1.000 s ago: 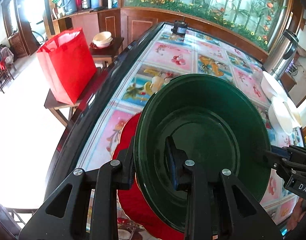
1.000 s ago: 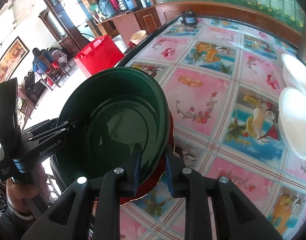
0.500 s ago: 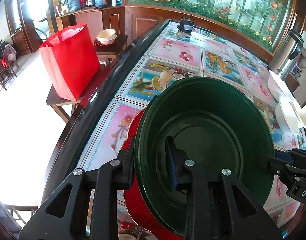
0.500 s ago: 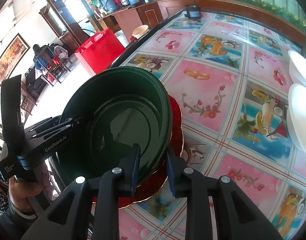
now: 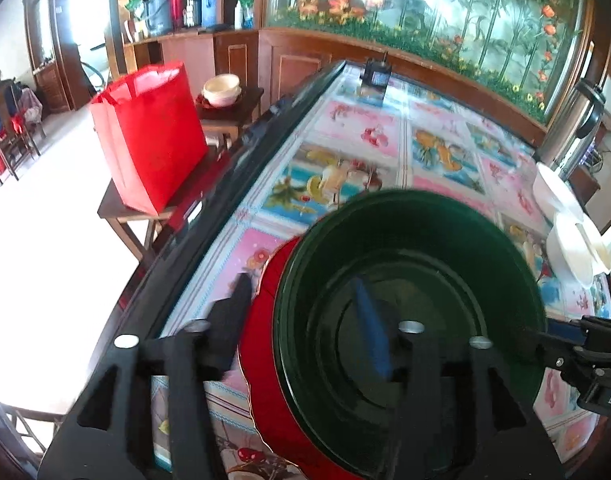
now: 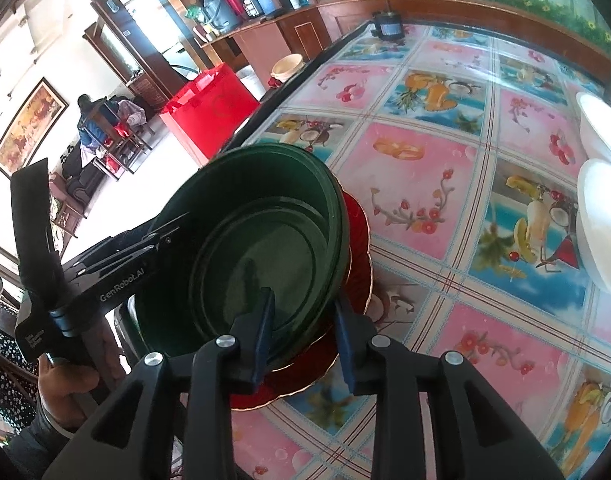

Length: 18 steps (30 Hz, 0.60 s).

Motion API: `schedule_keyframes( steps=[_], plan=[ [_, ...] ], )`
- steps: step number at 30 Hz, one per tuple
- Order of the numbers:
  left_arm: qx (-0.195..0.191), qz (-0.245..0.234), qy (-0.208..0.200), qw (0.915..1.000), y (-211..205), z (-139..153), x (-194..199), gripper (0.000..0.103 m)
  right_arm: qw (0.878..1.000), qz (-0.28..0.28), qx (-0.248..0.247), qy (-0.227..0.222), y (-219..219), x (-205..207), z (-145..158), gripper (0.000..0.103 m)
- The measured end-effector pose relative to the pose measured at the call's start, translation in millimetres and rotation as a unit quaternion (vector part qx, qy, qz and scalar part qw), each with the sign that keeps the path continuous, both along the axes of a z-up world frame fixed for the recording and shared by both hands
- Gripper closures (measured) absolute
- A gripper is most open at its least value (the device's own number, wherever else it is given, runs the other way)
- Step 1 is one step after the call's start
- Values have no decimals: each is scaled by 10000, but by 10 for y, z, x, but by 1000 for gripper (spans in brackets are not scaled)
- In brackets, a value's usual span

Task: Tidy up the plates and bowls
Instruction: 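Lower the green basin onto the red plates and open the left gripper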

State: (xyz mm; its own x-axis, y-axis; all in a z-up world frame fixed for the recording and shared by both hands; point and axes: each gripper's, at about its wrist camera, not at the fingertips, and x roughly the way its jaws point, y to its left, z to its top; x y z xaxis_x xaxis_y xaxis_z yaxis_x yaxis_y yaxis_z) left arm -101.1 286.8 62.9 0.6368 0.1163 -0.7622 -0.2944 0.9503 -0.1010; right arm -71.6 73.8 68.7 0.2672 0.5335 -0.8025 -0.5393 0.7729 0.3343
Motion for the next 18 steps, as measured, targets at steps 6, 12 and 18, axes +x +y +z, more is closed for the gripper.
schedule_keyframes(
  steps=[6,12,18],
  plan=[
    [382,153,-349,9985,-24,230,-69,39,9999,-37,105,-74,-80,-75,67,71],
    [500,1,-612,9969,-190,421,-92,39,9995,-126,248,-175,-206,-92,158,67],
    [508,-293,-786,9952,-478,552,-46,39,9987,-339,303,-221,-410,-70,184,66]
  ],
)
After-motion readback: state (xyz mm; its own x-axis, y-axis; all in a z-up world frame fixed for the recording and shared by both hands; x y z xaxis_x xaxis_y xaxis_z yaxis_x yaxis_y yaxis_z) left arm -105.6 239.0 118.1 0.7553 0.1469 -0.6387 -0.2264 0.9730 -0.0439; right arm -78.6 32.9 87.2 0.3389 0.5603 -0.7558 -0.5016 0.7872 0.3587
